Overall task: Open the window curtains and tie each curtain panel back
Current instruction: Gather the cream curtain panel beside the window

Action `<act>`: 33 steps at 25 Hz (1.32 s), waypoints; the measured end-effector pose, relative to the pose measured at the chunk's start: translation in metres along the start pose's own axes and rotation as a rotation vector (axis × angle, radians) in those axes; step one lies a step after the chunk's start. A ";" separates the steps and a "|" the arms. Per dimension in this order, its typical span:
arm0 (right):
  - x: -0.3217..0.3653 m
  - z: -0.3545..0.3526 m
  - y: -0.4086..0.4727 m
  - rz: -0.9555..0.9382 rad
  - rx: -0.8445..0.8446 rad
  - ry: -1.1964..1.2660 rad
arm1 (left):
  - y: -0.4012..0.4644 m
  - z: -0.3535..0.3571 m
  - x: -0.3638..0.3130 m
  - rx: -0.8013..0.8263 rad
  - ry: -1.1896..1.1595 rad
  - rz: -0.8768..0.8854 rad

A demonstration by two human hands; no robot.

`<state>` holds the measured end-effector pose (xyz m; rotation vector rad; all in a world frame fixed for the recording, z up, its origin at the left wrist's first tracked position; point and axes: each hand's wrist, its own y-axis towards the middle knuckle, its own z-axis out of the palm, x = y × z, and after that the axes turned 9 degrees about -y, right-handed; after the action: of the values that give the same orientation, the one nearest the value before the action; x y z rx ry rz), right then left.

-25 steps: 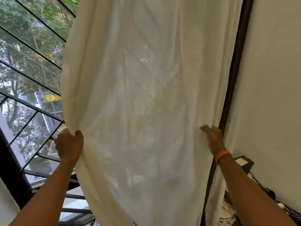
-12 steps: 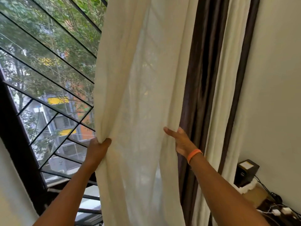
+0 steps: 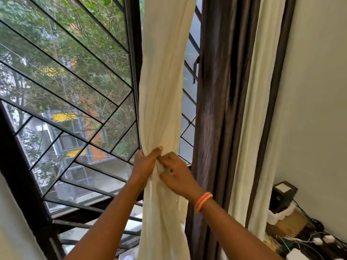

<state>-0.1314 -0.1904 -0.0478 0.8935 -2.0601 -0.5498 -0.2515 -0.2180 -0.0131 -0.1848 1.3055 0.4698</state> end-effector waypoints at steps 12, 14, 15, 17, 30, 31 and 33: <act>-0.033 -0.023 -0.005 0.357 -0.268 0.246 | -0.005 -0.002 0.005 0.176 0.080 -0.035; -0.040 -0.039 -0.007 0.375 -0.308 0.198 | -0.005 -0.004 0.007 0.189 0.136 0.002; -0.049 -0.051 -0.010 0.430 -0.345 0.232 | -0.003 -0.009 0.008 0.180 0.167 0.022; -0.078 -0.093 -0.018 0.540 -0.404 0.235 | 0.003 -0.023 0.010 0.093 0.203 0.057; -0.141 -0.225 -0.077 0.723 -0.710 -0.466 | 0.024 -0.057 0.002 -0.322 0.610 0.237; -0.146 -0.237 -0.082 0.783 -0.780 -0.472 | 0.028 -0.067 -0.003 -0.372 0.616 0.226; -0.148 -0.243 -0.087 0.838 -0.829 -0.460 | 0.034 -0.084 -0.010 -0.446 0.640 0.218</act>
<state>0.1636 -0.1527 -0.0375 -0.6076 -2.0466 -1.0501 -0.3418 -0.2228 -0.0210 -0.6061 1.8398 0.9387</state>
